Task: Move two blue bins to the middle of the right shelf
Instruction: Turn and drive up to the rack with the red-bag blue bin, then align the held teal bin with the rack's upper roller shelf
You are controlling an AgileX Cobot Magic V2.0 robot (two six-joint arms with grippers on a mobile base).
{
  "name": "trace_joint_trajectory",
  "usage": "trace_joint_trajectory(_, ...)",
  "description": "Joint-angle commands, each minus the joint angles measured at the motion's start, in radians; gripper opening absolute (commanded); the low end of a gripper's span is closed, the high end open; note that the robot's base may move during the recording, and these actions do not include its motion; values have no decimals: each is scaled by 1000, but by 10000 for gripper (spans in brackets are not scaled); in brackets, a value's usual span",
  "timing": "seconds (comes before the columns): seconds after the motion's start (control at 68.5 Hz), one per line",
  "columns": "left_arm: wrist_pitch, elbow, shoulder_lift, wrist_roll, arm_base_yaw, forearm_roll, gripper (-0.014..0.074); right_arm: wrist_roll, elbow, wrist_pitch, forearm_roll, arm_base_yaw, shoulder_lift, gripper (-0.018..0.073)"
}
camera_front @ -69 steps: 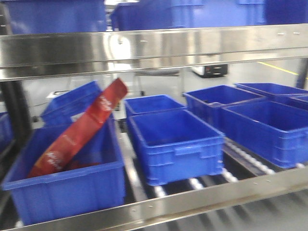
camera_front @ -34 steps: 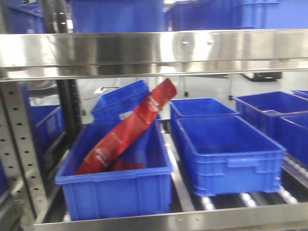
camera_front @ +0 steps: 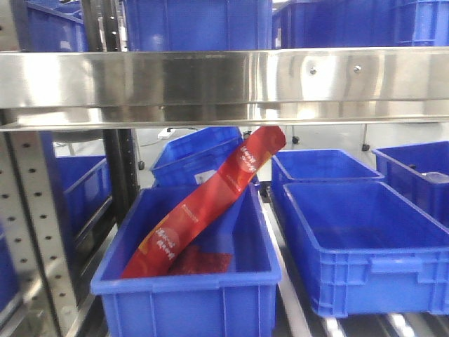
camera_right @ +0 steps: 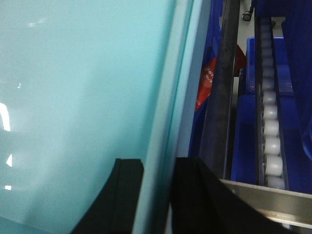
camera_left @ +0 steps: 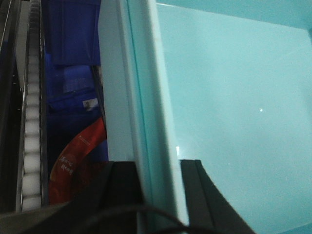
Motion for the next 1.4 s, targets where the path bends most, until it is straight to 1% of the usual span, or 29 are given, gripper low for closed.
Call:
trace_joint_trajectory(0.0, -99, -16, -14, 10, -10, -89, -111, -15, -15, -83, 69, 9, -11, -154)
trace_joint_trajectory(1.386, -99, -16, -14, 10, -10, -89, -111, -15, -15, -83, 69, 9, -11, -154)
